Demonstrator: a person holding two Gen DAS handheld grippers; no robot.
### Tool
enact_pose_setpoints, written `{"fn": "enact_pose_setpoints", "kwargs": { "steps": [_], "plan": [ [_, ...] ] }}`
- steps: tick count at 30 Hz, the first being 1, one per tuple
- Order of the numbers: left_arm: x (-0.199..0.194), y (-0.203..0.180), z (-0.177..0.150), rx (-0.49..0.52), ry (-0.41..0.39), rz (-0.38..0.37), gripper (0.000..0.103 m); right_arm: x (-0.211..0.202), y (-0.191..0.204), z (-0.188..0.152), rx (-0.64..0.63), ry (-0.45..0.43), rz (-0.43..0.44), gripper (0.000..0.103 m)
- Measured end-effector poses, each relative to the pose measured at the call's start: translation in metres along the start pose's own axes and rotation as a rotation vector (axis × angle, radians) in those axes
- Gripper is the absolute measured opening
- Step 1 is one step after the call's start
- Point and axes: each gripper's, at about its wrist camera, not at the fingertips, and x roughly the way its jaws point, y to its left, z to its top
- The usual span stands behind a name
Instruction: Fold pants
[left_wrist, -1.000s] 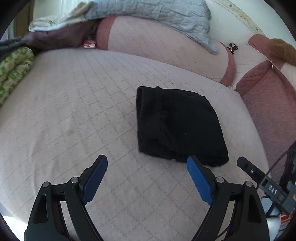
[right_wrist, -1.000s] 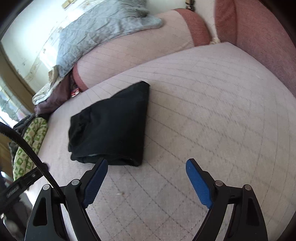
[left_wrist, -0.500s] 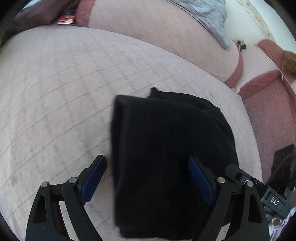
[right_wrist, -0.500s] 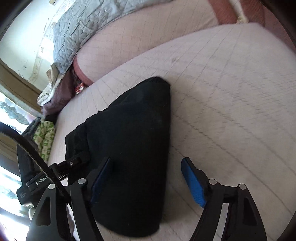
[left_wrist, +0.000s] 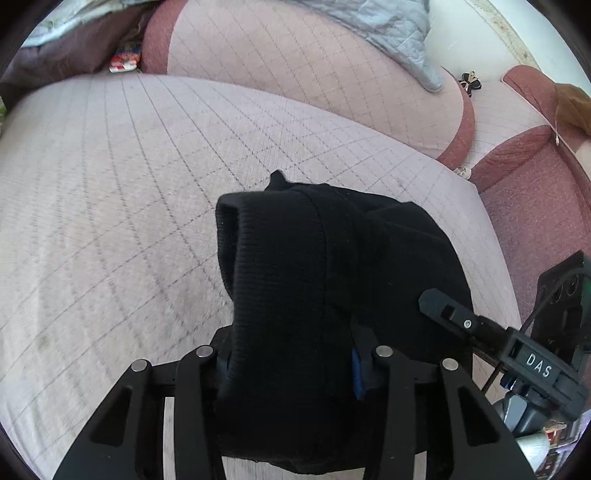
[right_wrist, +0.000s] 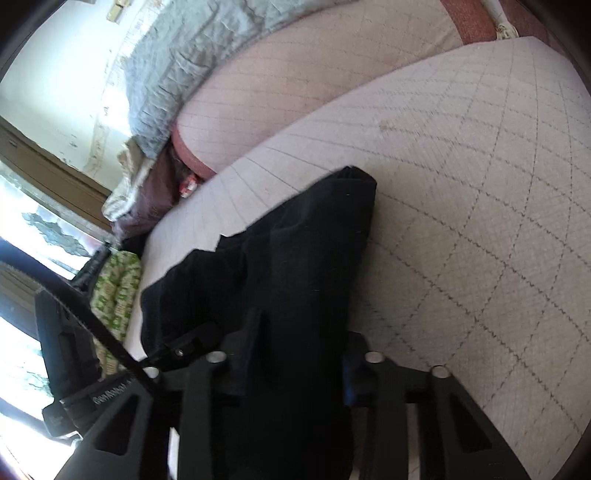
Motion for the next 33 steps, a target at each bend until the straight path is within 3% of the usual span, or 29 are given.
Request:
{"fn": "enact_pose_setpoints", "kwargs": {
  "steps": [5, 7, 9, 10, 12, 13, 15, 18, 21, 23, 26, 29, 31, 33],
  "plan": [
    [-0.021, -0.009, -0.013, 0.032, -0.031, 0.014, 0.042, -0.025, 0.018, -0.018, -0.034, -0.041, 0.020, 0.029],
    [-0.016, -0.009, -0.011, 0.038, -0.020, 0.032, 0.047, -0.030, 0.022, -0.023, -0.063, -0.058, 0.002, 0.029],
    [-0.001, -0.010, -0.007, 0.066, 0.001, 0.077, 0.057, -0.025, 0.020, -0.025, -0.090, -0.064, -0.056, 0.033],
    [0.009, -0.006, -0.007, 0.080, 0.018, 0.122, 0.057, -0.017, 0.016, -0.026, -0.110, -0.063, -0.150, 0.040],
    [0.014, 0.009, -0.007, 0.014, 0.062, 0.064, 0.058, -0.009, 0.005, -0.030, -0.121, -0.062, -0.282, 0.055],
    [0.006, 0.020, -0.007, -0.058, 0.066, -0.008, 0.058, -0.011, 0.002, -0.032, -0.108, -0.075, -0.290, 0.065],
    [-0.009, 0.029, -0.008, -0.103, 0.047, -0.070, 0.058, -0.023, 0.005, -0.036, -0.085, -0.108, -0.302, 0.064],
    [-0.038, 0.034, -0.006, -0.107, -0.005, -0.095, 0.058, -0.049, 0.029, -0.045, -0.167, -0.182, -0.338, 0.064],
    [-0.057, 0.038, 0.004, -0.136, -0.061, -0.163, 0.058, -0.072, 0.054, -0.058, -0.206, -0.228, -0.262, 0.064],
    [-0.053, 0.035, 0.015, -0.144, -0.056, -0.210, 0.058, -0.079, 0.064, -0.070, -0.210, -0.229, -0.204, 0.064],
    [-0.019, 0.028, 0.027, -0.121, -0.004, -0.179, 0.059, -0.065, 0.062, -0.091, -0.196, -0.162, -0.155, 0.064],
    [0.025, 0.028, 0.029, -0.134, 0.079, -0.116, 0.060, -0.036, 0.045, -0.095, -0.166, -0.078, -0.174, 0.062],
    [0.035, 0.031, 0.031, -0.127, 0.080, -0.077, 0.068, -0.034, 0.041, -0.090, -0.163, -0.086, -0.165, 0.062],
    [0.033, 0.033, 0.035, -0.138, 0.088, -0.089, 0.068, -0.037, 0.040, -0.087, -0.157, -0.097, -0.148, 0.062]
  ]
}}
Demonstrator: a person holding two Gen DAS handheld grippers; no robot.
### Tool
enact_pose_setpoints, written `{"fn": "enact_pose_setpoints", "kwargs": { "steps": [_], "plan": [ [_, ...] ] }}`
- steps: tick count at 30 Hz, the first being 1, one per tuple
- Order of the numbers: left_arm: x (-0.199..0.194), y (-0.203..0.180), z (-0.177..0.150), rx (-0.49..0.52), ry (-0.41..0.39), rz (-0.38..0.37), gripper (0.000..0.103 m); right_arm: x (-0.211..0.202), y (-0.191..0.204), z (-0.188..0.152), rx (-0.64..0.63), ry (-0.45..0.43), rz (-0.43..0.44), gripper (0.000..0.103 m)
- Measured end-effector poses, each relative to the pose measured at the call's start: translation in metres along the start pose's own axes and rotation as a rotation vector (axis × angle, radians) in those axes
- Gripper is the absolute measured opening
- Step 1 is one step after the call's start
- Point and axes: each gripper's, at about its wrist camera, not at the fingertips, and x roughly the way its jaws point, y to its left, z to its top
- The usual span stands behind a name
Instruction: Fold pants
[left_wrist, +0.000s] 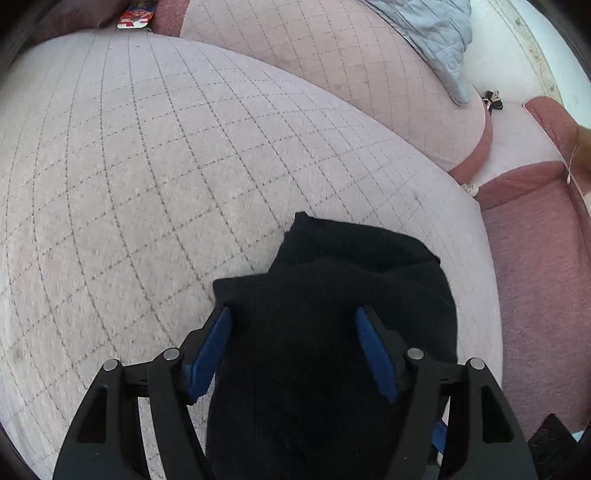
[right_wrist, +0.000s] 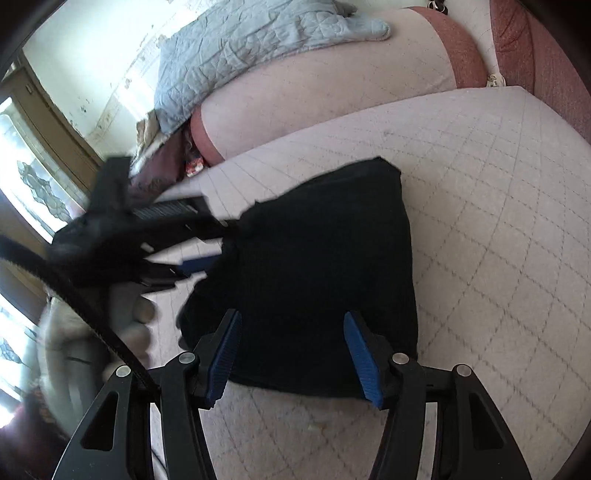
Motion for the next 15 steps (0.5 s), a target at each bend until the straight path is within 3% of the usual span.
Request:
{"fn": "enact_pose_setpoints", "kwargs": {
  "steps": [3, 6, 9, 12, 15],
  "plan": [
    [-0.027, 0.002, 0.000, -0.006, -0.035, -0.026, 0.068, -0.006, -0.004, 0.002, 0.023, -0.017, -0.002, 0.062],
    [-0.075, -0.005, -0.022, 0.045, -0.127, -0.003, 0.068, -0.019, 0.003, 0.000, 0.005, -0.041, -0.035, 0.063],
    [-0.132, -0.017, -0.059, 0.120, -0.257, 0.063, 0.069, -0.048, 0.020, -0.003, -0.057, -0.102, -0.085, 0.063],
    [-0.186, -0.041, -0.107, 0.215, -0.425, 0.179, 0.074, -0.089, 0.033, -0.028, -0.054, -0.157, -0.095, 0.067],
    [-0.235, -0.063, -0.157, 0.302, -0.619, 0.263, 0.094, -0.123, 0.046, -0.060, -0.096, -0.176, -0.153, 0.068]
  ]
}}
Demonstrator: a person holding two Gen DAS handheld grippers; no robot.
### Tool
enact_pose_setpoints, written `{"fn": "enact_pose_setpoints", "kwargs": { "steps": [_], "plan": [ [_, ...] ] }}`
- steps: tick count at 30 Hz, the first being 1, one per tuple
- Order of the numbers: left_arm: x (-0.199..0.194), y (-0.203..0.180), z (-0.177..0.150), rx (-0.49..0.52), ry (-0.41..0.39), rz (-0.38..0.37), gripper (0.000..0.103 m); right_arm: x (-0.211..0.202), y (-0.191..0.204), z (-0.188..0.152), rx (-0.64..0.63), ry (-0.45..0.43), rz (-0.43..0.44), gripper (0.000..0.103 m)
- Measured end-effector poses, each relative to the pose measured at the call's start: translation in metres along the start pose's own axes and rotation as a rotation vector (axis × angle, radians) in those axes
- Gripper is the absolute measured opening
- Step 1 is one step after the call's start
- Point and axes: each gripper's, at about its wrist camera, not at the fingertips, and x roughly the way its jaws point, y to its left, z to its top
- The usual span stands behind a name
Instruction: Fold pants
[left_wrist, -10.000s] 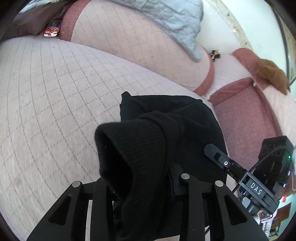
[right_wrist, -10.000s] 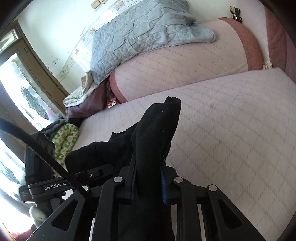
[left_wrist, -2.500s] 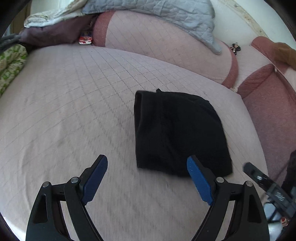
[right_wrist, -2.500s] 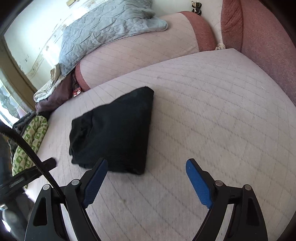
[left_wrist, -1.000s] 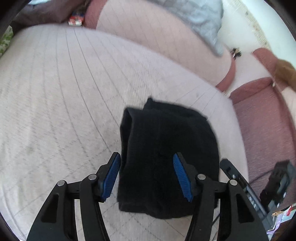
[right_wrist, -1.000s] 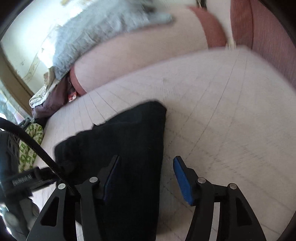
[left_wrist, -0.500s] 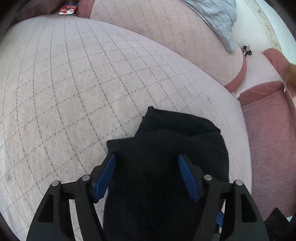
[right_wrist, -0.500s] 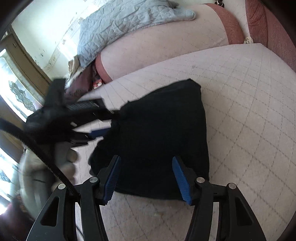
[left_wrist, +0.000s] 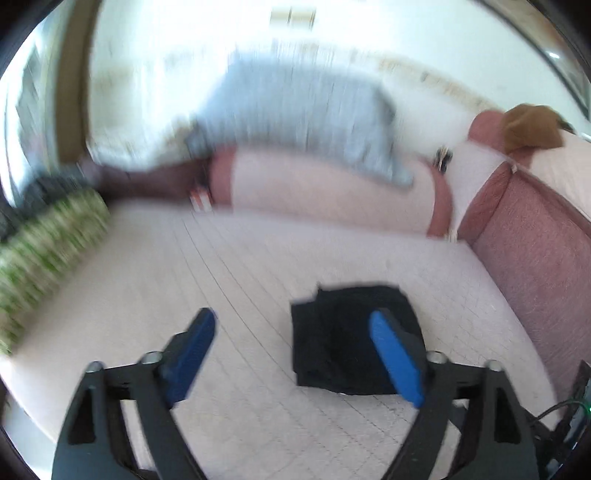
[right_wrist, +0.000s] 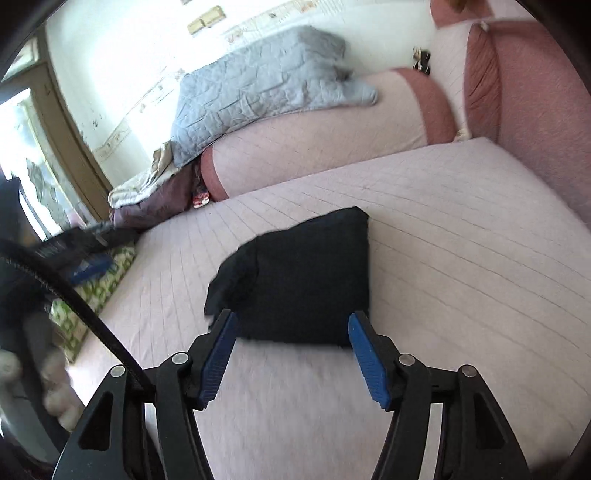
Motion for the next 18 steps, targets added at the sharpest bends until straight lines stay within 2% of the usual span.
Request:
{"fn": "enact_pose_setpoints", "kwargs": {
  "steps": [1, 3, 5, 6, 7, 9, 18],
  "plan": [
    [-0.029, -0.003, -0.004, 0.016, -0.086, 0.019, 0.102, -0.010, 0.001, -0.006, -0.009, -0.006, -0.014, 0.068],
    [-0.066, -0.006, -0.016, 0.027, -0.201, 0.037, 0.103, -0.036, 0.007, -0.022, -0.036, -0.027, -0.058, 0.069],
    [-0.086, -0.011, -0.025, 0.033, -0.241, 0.063, 0.103, -0.066, 0.012, -0.039, -0.059, -0.072, -0.125, 0.075],
    [-0.093, -0.015, -0.029, 0.042, -0.243, 0.085, 0.103, -0.076, 0.012, -0.045, -0.062, -0.089, -0.144, 0.079],
    [-0.098, -0.018, -0.030, 0.055, -0.239, 0.086, 0.103, -0.085, 0.014, -0.050, -0.063, -0.108, -0.165, 0.085],
    [-0.102, -0.022, -0.033, 0.064, -0.222, 0.069, 0.103, -0.098, 0.015, -0.058, -0.068, -0.145, -0.217, 0.092],
    [-0.086, -0.026, -0.044, 0.033, -0.058, 0.091, 0.103, -0.103, 0.013, -0.053, -0.073, -0.150, -0.209, 0.092]
  ]
}}
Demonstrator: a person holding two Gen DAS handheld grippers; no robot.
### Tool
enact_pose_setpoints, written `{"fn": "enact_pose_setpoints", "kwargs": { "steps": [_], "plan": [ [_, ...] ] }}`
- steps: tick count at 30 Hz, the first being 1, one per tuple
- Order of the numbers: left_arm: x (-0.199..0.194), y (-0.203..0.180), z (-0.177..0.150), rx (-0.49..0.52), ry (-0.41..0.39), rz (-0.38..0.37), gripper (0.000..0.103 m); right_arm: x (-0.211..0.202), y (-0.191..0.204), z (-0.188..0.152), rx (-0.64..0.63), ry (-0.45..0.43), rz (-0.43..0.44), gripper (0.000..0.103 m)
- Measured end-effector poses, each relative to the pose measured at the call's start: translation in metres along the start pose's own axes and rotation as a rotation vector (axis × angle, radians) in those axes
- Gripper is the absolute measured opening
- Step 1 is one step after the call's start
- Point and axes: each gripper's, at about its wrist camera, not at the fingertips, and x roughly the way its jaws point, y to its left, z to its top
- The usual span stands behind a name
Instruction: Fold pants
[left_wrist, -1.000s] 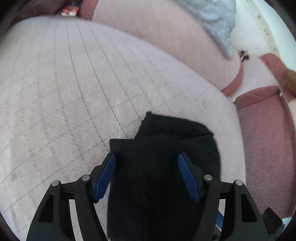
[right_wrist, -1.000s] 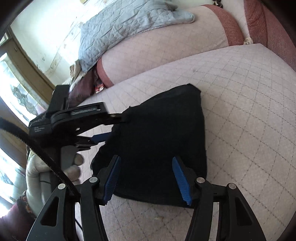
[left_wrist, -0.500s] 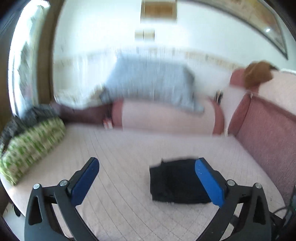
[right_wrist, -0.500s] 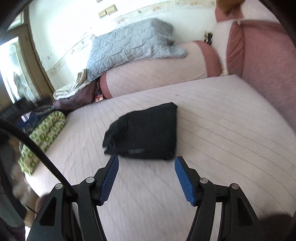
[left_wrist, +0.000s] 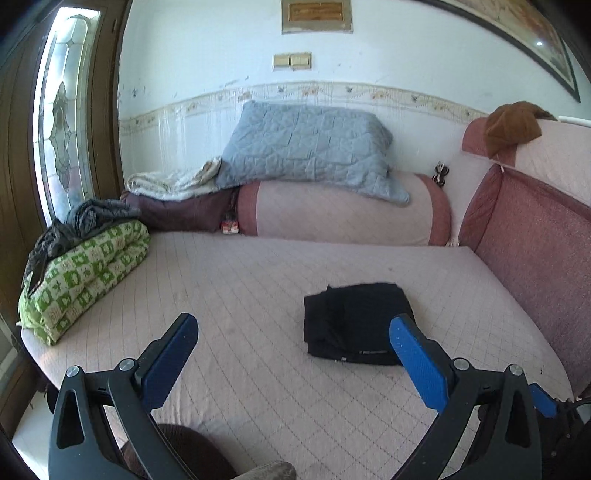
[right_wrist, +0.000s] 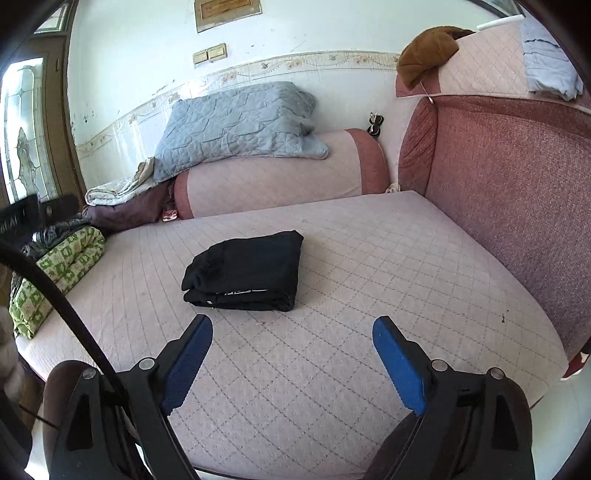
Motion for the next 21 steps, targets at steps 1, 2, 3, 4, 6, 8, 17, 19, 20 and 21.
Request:
{"fn": "enact_pose_setpoints", "kwargs": {
  "steps": [1, 2, 3, 4, 6, 8, 17, 19, 20, 21],
  "plan": [
    [0.004, 0.000, 0.000, -0.014, 0.025, -0.012, 0.103, 0.005, 0.000, 0.000, -0.001, 0.015, -0.001, 0.092],
    [0.007, -0.001, -0.001, -0.022, 0.040, -0.014, 0.103, 0.010, 0.000, 0.000, -0.002, 0.027, 0.002, 0.092],
    [0.010, -0.002, -0.002, -0.030, 0.065, -0.014, 0.103, 0.012, 0.001, 0.000, -0.001, 0.036, 0.007, 0.092],
    [0.015, -0.003, -0.004, -0.040, 0.098, -0.020, 0.103, 0.016, 0.001, 0.001, 0.003, 0.049, 0.017, 0.092],
    [0.023, -0.006, -0.010, -0.047, 0.152, -0.005, 0.103, 0.022, 0.002, 0.004, -0.010, 0.058, 0.027, 0.092],
    [0.029, -0.009, -0.017, -0.056, 0.197, -0.012, 0.103, 0.028, 0.005, 0.005, -0.032, 0.054, 0.030, 0.092],
    [0.068, -0.009, -0.039, -0.085, 0.330, -0.020, 0.103, 0.076, 0.005, -0.004, -0.029, 0.174, 0.024, 0.092],
    [0.076, -0.008, -0.042, -0.085, 0.343, -0.019, 0.103, 0.082, 0.005, -0.010, -0.032, 0.207, 0.020, 0.092],
    [0.079, -0.008, -0.043, -0.086, 0.346, -0.020, 0.103, 0.083, 0.005, -0.012, -0.035, 0.217, 0.017, 0.092],
    [0.082, -0.008, -0.045, -0.086, 0.350, -0.021, 0.103, 0.085, 0.005, -0.014, -0.040, 0.230, 0.012, 0.092]
  ]
}}
